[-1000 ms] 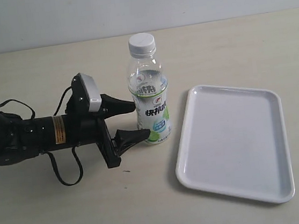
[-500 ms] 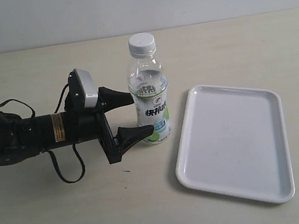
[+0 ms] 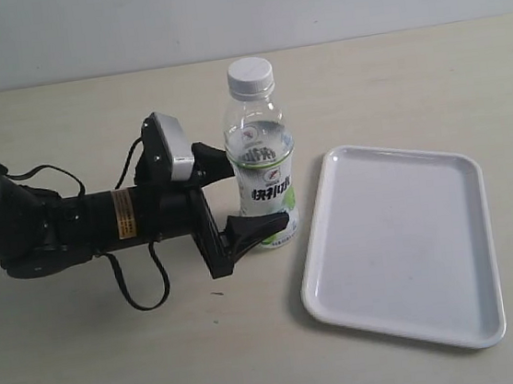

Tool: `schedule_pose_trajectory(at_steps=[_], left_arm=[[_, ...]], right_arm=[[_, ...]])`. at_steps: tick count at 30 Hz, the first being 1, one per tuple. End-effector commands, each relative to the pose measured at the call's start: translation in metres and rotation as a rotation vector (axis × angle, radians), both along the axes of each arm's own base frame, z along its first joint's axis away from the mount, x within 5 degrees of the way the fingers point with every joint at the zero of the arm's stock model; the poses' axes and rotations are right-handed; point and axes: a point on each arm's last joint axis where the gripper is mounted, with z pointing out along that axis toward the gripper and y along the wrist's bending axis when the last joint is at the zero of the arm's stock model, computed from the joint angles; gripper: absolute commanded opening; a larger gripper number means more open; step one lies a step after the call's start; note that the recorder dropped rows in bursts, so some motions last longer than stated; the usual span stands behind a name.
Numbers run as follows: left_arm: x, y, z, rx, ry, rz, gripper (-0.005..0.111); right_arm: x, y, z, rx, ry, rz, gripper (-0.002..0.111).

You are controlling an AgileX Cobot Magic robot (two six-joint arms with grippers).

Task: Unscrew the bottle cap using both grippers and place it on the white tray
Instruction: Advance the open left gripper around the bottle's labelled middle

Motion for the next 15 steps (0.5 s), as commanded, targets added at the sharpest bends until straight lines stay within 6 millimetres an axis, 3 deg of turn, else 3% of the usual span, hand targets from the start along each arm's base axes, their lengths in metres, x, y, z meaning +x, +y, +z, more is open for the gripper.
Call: schedule_pose_trajectory(at_steps=[1, 15], left_arm=[[0.0021, -0.004, 0.0021, -0.001, 0.001, 0.009, 0.083], [0.0051, -0.005, 0.0005, 0.012, 0.018, 0.065, 0.083]], right_arm=[[-0.0004, -0.0001, -0.0003, -0.006, -0.011, -0.002, 0.0], [-0.0004, -0.0001, -0.0003, -0.006, -0.011, -0.002, 0.0]])
